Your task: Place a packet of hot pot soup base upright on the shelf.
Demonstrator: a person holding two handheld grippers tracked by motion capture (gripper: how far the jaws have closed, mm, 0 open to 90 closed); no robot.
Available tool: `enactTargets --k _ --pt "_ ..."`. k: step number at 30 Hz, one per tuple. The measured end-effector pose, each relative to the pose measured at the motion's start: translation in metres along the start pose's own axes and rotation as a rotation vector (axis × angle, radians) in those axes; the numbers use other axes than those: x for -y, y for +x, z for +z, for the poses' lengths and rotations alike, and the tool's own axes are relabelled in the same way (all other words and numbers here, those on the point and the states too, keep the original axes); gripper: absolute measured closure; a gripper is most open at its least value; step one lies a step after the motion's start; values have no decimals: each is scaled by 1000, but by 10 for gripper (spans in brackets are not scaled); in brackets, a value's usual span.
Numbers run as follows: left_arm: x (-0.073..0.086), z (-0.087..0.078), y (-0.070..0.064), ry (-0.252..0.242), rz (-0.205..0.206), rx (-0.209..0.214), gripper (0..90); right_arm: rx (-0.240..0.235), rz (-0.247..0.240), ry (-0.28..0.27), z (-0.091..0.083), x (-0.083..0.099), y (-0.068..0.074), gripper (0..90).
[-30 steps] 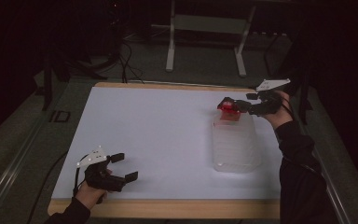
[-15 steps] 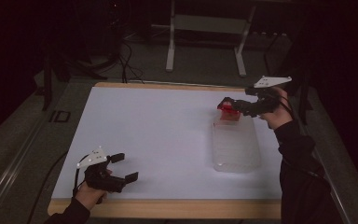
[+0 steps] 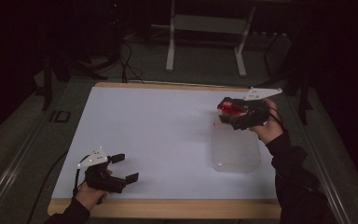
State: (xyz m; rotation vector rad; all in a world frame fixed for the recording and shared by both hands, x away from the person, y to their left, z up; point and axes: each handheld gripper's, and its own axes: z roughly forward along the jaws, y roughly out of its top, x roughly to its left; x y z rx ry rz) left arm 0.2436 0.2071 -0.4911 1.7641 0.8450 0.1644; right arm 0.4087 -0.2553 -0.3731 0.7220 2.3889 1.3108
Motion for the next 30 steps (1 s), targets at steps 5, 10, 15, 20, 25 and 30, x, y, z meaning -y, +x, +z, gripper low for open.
enactTargets --k 5,10,15,20,25,30 --pt "0 0 0 4 4 0 3 -44 14 7 1 1 17 133" --pt "0 0 -1 1 12 -2 3 -84 -1 -17 3 3 46 132" --pt "0 -1 -1 0 11 1 4 -90 -10 -37 4 7 69 132" --pt "0 -1 -1 -4 14 3 3 -97 -23 -38 6 16 88 132" --pt "0 -1 -2 -3 11 7 3 -86 -56 -48 5 23 105 128" --pt "0 -2 -3 0 20 8 3 -120 -37 -51 4 31 120 128"
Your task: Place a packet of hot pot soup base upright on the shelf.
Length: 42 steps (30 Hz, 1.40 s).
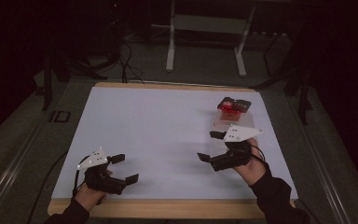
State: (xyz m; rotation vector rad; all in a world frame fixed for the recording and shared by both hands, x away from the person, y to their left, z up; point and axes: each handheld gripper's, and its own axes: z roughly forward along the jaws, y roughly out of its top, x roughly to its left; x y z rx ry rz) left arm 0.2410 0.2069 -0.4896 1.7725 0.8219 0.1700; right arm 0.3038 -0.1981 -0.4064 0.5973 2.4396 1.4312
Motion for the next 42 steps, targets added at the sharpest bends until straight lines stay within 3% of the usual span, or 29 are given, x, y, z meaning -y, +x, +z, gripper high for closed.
enactTargets --k 14,17,22,28,32,35,37,42 --pt "0 1 -2 6 2 8 3 -5 14 40 14 24 40 129" --pt "0 2 -2 5 5 10 3 9 -5 39 14 29 46 129" --pt "-1 1 -2 7 12 10 3 3 18 21 13 39 52 131" --pt "0 1 -2 9 12 8 3 21 -3 40 12 49 59 131" --pt "-1 2 -2 9 12 10 3 8 -16 61 11 56 63 131" --pt "0 2 -2 12 13 10 3 -27 -16 73 10 62 65 131" --pt "0 2 -2 14 14 11 3 -13 -47 93 10 66 68 131" --pt "0 3 -2 17 17 18 3 -21 -40 103 7 72 70 130"
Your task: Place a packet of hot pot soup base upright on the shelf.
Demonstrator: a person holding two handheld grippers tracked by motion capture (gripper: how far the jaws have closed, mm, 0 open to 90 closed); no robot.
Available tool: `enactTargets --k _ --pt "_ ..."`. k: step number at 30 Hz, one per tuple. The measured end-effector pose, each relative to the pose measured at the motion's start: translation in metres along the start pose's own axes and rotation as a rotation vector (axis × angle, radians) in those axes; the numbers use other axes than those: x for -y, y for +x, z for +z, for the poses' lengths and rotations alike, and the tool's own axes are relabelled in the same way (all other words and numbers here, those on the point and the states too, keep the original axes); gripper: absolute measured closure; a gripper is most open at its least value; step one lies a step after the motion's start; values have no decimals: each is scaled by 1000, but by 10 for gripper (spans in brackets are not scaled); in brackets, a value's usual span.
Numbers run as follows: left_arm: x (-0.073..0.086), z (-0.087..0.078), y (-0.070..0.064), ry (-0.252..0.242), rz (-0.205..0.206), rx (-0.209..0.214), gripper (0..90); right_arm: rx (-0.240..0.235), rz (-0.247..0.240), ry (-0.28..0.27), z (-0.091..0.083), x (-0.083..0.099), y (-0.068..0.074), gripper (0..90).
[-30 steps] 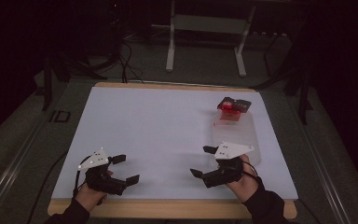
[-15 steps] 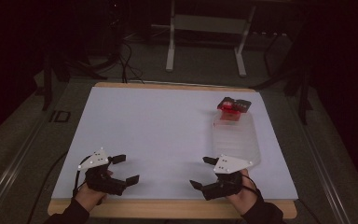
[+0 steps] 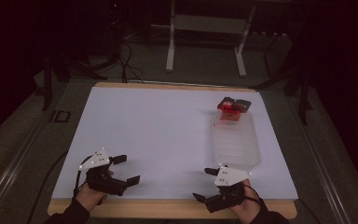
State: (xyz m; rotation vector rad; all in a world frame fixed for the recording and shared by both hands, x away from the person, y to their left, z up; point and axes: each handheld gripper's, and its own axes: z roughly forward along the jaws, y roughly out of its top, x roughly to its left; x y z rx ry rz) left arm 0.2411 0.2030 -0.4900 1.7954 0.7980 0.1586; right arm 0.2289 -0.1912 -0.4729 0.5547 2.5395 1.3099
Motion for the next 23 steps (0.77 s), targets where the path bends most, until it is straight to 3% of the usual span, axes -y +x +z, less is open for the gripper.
enactTargets --k 10,23 --pt "1 3 -2 11 15 12 3 -23 2 63 -7 14 4 130" --pt "4 6 -2 25 12 20 3 -6 6 119 -10 21 -1 135"
